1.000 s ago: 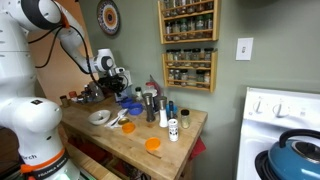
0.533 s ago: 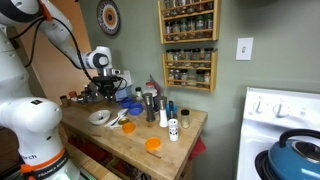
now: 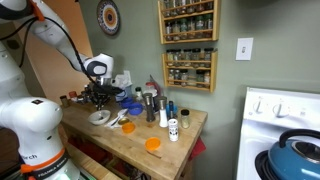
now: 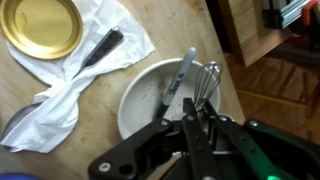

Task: Remove the stirrer from the navy blue bowl on the left and put it in the white bowl

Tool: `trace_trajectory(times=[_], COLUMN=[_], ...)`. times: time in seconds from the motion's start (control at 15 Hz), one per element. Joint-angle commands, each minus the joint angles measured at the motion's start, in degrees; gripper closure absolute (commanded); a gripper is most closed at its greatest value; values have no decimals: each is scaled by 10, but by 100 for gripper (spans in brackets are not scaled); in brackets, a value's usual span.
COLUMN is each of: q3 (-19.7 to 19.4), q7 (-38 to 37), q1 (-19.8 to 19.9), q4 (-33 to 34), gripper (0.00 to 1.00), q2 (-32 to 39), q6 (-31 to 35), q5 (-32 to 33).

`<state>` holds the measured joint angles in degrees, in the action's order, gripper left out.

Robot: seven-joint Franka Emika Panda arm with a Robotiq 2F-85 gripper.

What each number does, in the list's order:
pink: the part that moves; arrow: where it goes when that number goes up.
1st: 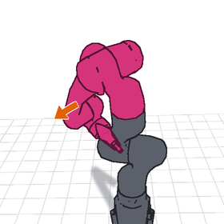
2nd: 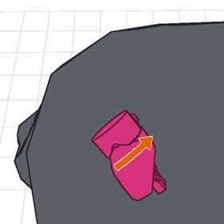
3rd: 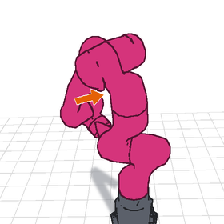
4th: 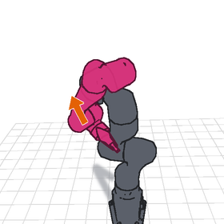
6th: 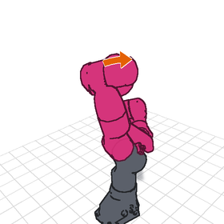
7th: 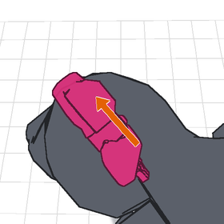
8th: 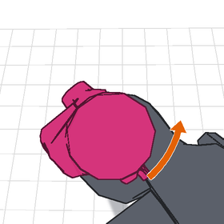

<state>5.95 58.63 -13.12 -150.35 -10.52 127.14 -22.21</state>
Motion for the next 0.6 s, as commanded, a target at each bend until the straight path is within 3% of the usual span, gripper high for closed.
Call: trace_trajectory(times=[0.0,0.33,0.53], q3=[-23,-26,-16], q7=[83,58,4], q1=[4,18,20], q4=[-25,-12,0], gripper=[97,97,97], q2=[-15,2,11], q6=[-54,-60,-53], q5=[-22,-23,-9])
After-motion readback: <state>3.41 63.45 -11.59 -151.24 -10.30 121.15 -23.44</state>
